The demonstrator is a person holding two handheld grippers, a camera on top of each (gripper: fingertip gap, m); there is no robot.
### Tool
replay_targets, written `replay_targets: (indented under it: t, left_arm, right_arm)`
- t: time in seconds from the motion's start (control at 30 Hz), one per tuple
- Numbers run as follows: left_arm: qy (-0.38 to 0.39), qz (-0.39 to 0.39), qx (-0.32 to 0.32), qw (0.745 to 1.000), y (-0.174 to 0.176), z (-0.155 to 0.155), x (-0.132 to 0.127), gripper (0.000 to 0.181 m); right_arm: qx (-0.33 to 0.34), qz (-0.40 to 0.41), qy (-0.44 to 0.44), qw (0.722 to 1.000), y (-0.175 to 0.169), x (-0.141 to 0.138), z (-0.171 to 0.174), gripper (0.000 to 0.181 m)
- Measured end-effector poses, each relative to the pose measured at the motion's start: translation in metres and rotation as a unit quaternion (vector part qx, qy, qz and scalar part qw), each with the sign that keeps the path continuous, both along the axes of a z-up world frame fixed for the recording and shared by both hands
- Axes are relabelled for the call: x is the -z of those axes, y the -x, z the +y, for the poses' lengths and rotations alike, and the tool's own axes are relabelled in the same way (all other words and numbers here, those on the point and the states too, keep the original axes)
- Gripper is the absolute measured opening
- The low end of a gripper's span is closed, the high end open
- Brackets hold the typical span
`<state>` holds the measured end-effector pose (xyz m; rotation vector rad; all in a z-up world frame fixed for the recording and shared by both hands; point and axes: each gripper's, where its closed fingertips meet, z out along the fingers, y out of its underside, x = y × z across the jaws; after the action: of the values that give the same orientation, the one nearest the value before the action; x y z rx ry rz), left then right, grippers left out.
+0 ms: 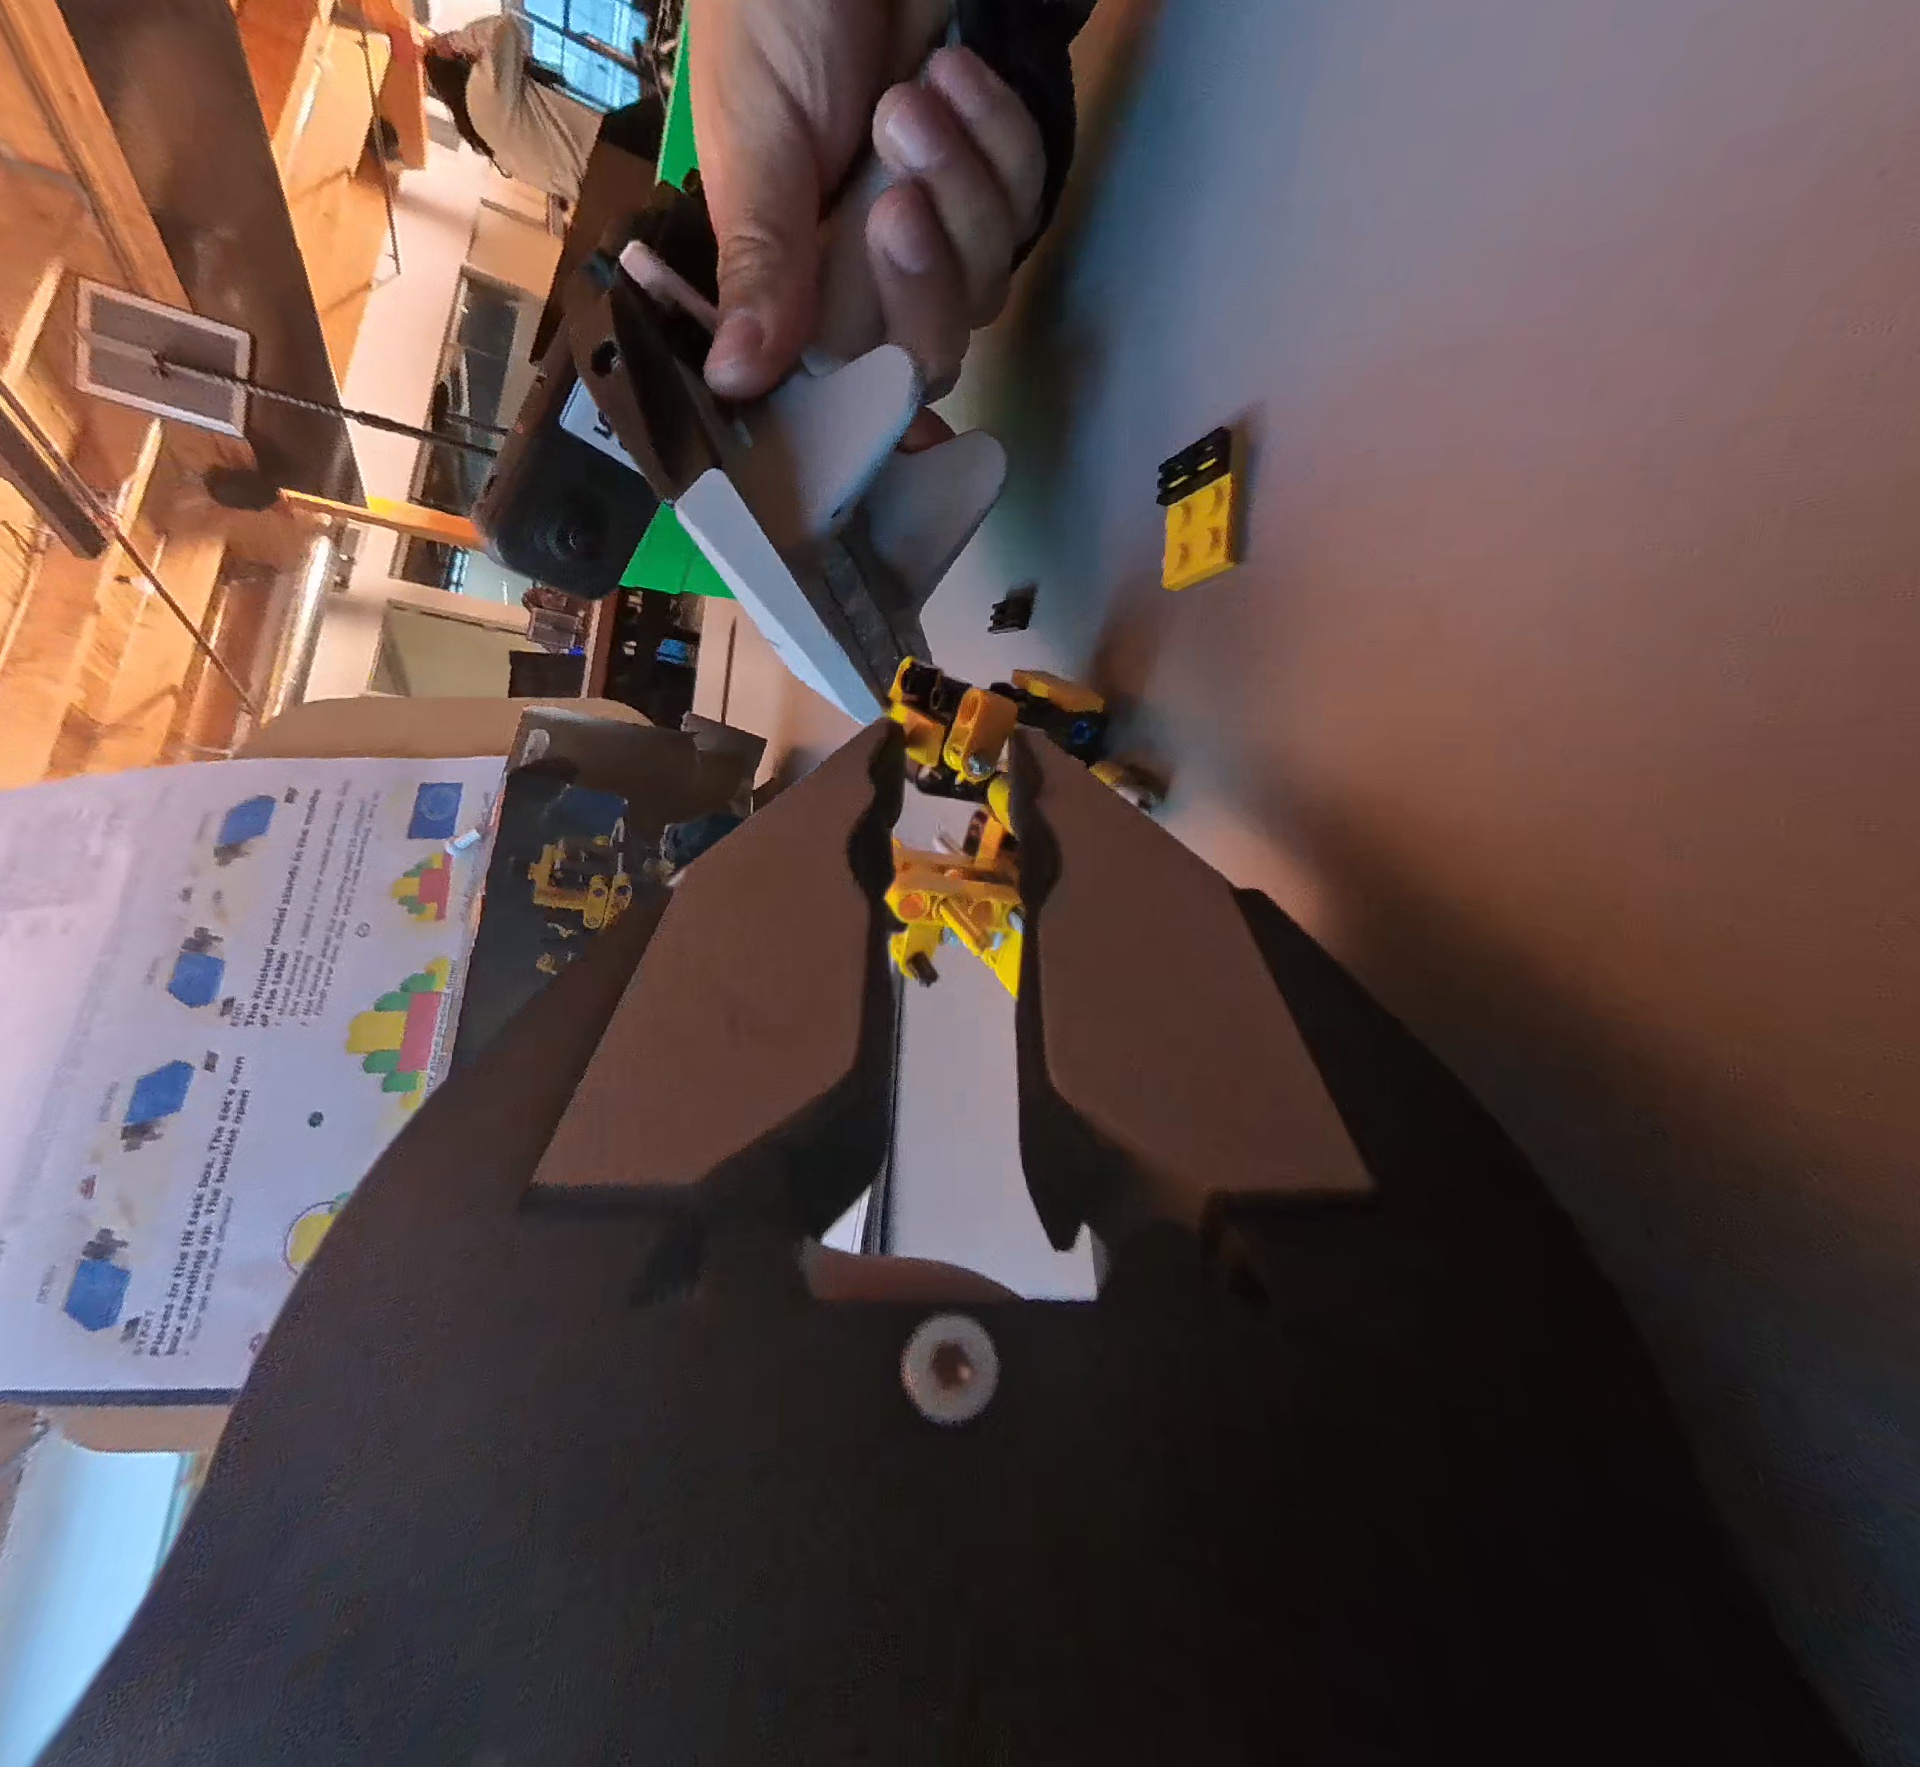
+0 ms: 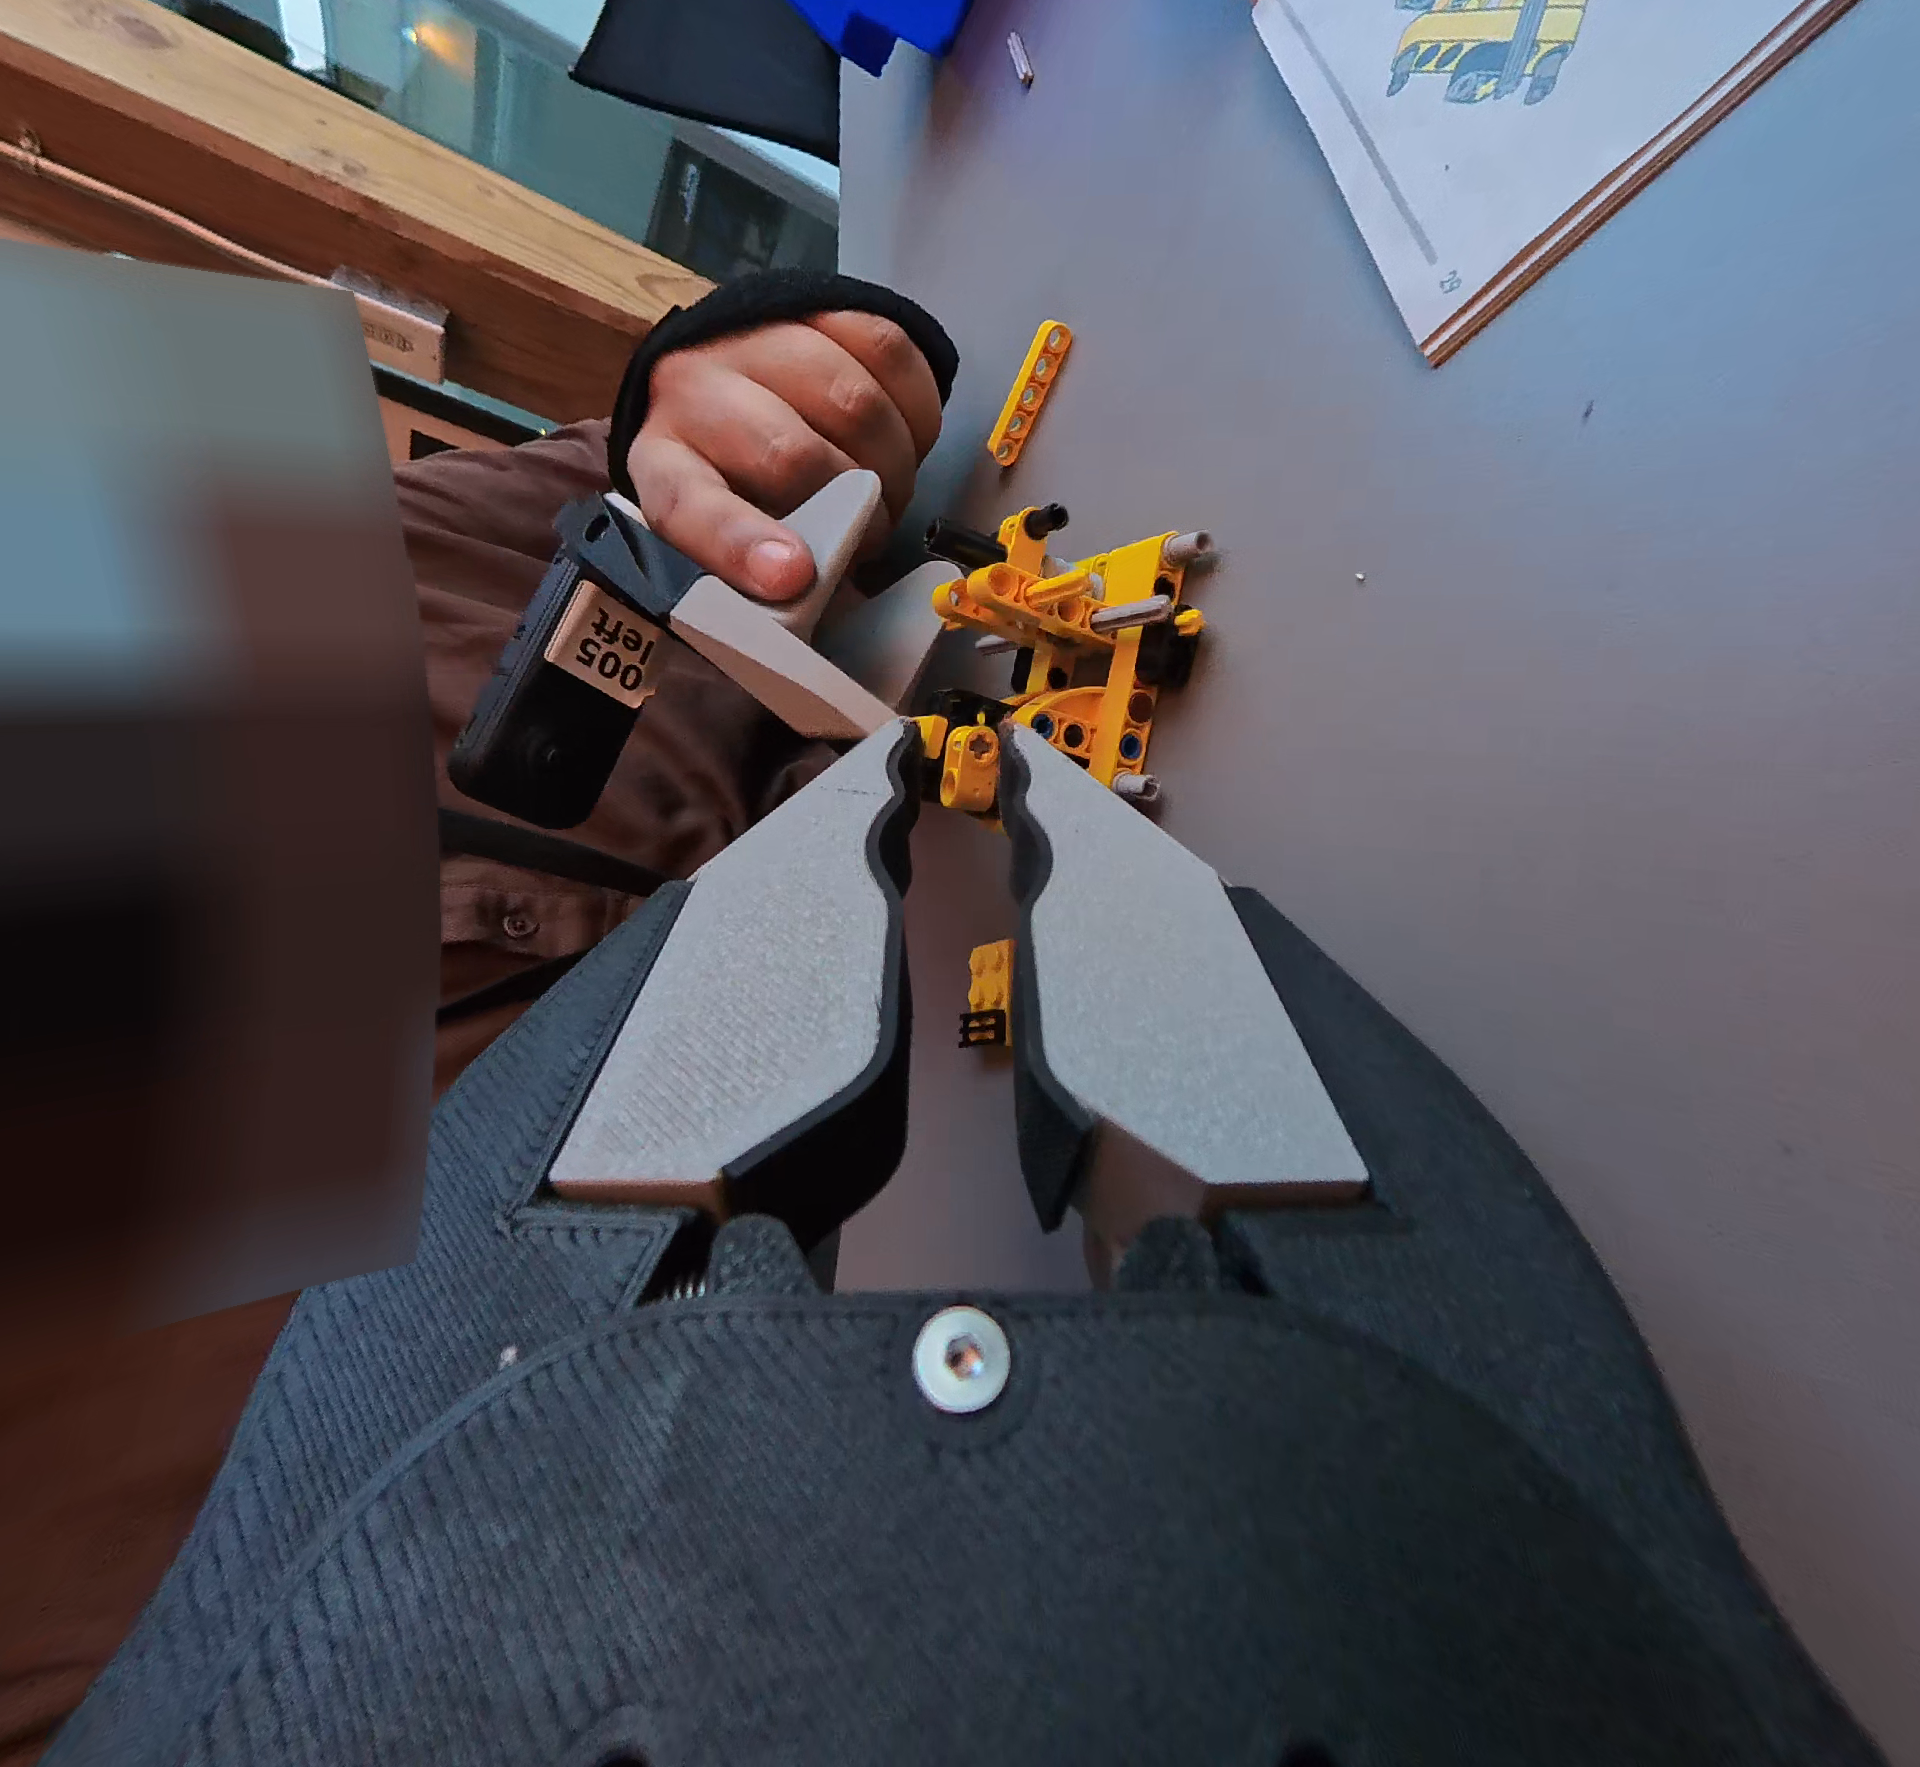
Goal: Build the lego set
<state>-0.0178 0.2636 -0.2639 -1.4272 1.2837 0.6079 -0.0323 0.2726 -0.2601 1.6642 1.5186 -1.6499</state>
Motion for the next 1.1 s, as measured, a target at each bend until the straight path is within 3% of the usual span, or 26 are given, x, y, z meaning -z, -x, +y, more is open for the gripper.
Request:
replay_targets:
  t: [0.13, 0.3, 0.53, 0.7, 0.87, 1.0, 1.07, 1.1]
  left_arm:
    - [0.011, -0.021, -0.001, 1.000, 0.000, 0.001, -0.001, 0.014]
    - [0.028, -0.051, -0.005, 0.998, 0.003, 0.001, -0.002, 0.013]
    - [0.023, -0.047, -0.007, 0.999, 0.006, 0.002, -0.002, 0.013]
    - [0.024, -0.049, -0.012, 0.998, 0.008, 0.003, -0.002, 0.013]
    - [0.024, -0.050, -0.012, 0.998, 0.008, 0.003, -0.002, 0.013]
    - [0.021, -0.045, -0.012, 0.999, 0.008, 0.002, -0.002, 0.013]
    - [0.021, -0.045, -0.011, 0.999, 0.008, 0.002, -0.002, 0.013]
    - [0.021, -0.045, -0.011, 0.999, 0.008, 0.002, -0.002, 0.013]
  right_arm:
    - [-0.002, 0.006, -0.012, 1.000, 0.000, 0.000, 0.001, 0.012]
    - [-0.012, 0.045, -0.044, 0.998, -0.004, -0.013, 0.004, 0.040]
    - [-0.029, 0.141, -0.229, 0.963, -0.034, -0.006, 0.003, 0.050]
    - [-0.023, 0.167, -0.348, 0.922, -0.055, 0.013, -0.011, 0.044]
    - [-0.027, 0.168, -0.454, 0.875, -0.055, 0.031, -0.014, 0.038]
    - [-0.034, 0.178, -0.464, 0.867, -0.051, 0.036, -0.022, 0.031]
    - [-0.029, 0.183, -0.471, 0.863, -0.048, 0.036, -0.020, 0.013]
    - [-0.030, 0.186, -0.471, 0.862, -0.048, 0.036, -0.020, 0.012]
